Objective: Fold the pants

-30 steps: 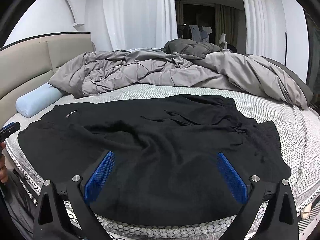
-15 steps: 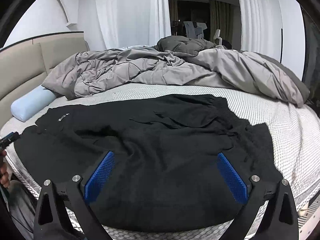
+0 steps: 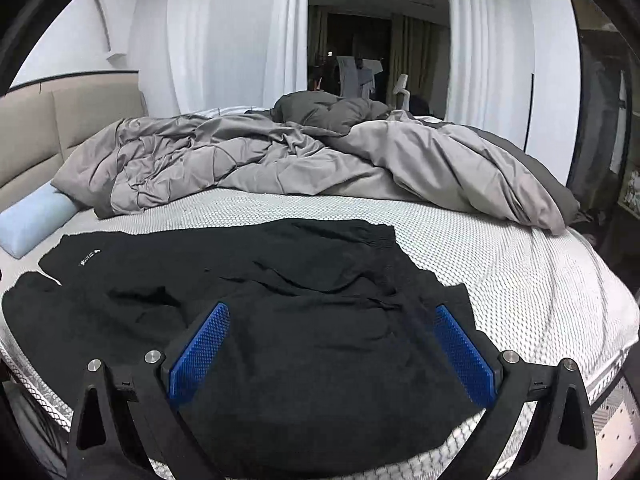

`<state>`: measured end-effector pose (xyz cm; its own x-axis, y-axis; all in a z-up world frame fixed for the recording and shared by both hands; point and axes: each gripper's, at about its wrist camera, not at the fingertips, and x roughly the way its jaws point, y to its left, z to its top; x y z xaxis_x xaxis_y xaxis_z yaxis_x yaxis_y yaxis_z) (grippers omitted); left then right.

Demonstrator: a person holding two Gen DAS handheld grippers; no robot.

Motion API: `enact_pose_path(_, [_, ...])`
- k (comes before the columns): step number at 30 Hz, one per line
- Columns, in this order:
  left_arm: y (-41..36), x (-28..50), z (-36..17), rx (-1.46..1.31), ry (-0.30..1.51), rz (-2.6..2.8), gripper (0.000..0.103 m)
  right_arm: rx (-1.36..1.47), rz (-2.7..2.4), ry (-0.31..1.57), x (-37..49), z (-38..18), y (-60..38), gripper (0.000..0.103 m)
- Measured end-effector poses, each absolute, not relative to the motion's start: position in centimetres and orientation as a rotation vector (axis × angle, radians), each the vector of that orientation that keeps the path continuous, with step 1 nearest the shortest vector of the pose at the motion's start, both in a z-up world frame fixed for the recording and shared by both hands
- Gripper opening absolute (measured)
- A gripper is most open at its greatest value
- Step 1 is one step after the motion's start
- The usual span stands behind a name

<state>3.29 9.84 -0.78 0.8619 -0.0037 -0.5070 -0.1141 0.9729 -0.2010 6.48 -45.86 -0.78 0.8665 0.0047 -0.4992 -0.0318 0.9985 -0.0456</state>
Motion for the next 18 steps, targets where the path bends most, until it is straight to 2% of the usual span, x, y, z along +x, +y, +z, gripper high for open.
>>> enact_pose_path(11, [18.6,0.7,-3.3,-0.392,0.595,0.199,0.1,0.092,0.025,0.602,4.4,-3.6,-46.2,0.103])
enact_pose_path(16, [22.8,-0.7,-6.0,-0.501,0.652,0.246,0.078,0.142,0.061,0.647,4.0,-4.6,-46.6,0.103])
enact_pose_path(18, [23.8,-0.8,-7.4,-0.535,0.685,0.222,0.075,0.162,0.066,0.652,3.3,-4.9,-47.0,0.103])
